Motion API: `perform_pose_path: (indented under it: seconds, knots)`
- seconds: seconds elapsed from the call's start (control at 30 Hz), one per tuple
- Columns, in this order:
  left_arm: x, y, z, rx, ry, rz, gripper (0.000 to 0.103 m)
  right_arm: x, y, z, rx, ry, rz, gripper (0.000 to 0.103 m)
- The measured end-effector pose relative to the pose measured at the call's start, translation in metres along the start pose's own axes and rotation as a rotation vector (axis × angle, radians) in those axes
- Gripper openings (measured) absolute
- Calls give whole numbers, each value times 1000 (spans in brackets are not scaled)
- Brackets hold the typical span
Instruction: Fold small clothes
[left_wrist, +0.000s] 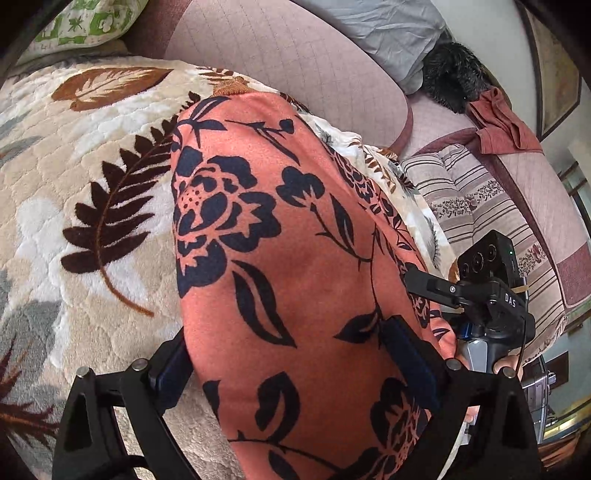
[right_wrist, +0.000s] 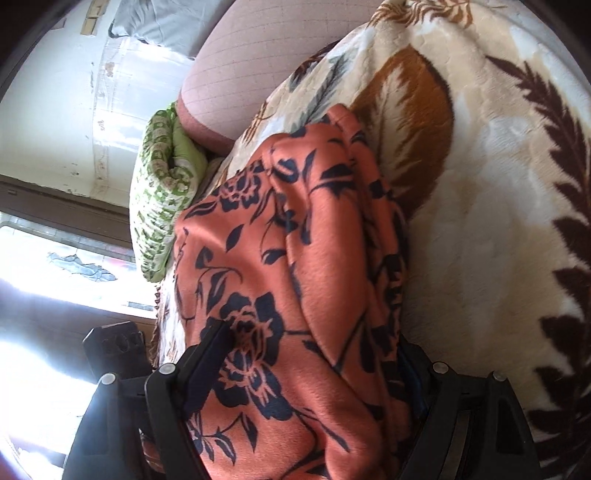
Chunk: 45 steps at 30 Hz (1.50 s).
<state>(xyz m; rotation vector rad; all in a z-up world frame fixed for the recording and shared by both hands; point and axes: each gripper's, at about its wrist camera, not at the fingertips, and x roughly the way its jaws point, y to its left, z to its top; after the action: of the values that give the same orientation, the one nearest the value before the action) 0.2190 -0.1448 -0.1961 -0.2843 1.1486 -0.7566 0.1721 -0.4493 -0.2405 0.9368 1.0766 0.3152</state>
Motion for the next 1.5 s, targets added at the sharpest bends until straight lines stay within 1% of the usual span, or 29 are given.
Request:
perform_pose_path:
  seconds: [0.03, 0.1, 0.13, 0.2, 0.27, 0.3, 0.37, 0.5, 0.6, 0.73, 0.93, 1.03, 1.17, 1.3, 1.5]
  knots:
    - [-1, -1, 0, 6, -7, 8, 93, 2, 2, -3, -2, 2, 5, 81]
    - [-3, -4, 1, 18, -23, 17, 87, 4, 8, -8, -20, 6, -13, 72]
    - [-5, -4, 2, 22, -30, 18, 85, 5, 11, -10, -23, -3, -26, 70]
    - [-9, -5, 4, 25, -49, 17, 76, 3, 16, -14, -24, -23, -25, 63]
    - [-14, -7, 5, 33, -63, 19, 69, 2, 29, -18, -61, -45, -49, 59]
    - [-17, -7, 5, 40, -67, 22, 65, 0, 34, -21, -78, -52, -57, 59]
    - [-23, -13, 4, 69, -77, 37, 63, -3, 46, -28, -108, -68, -57, 59]
    - [-44, -24, -1, 118, -110, 79, 63, -6, 64, -41, -127, -73, -29, 58]
    - [-62, -26, -4, 128, -133, 95, 62, -6, 78, -51, -154, -76, -25, 57]
    - [-88, -23, -10, 131, -167, 106, 62, -12, 95, -62, -157, -99, 36, 56]
    - [-123, -17, -25, 152, -205, 144, 62, -10, 121, -84, -181, -106, 76, 56]
    - [-136, -13, -32, 151, -210, 168, 62, -6, 132, -96, -186, -100, 93, 56]
    - [-152, -4, -42, 149, -214, 201, 62, 10, 150, -108, -201, -79, 103, 56]
    - [-166, 5, -52, 155, -220, 237, 62, 23, 160, -121, -207, -52, 112, 56]
    - [-176, 19, -61, 147, -213, 271, 62, 43, 175, -134, -230, -32, 93, 56]
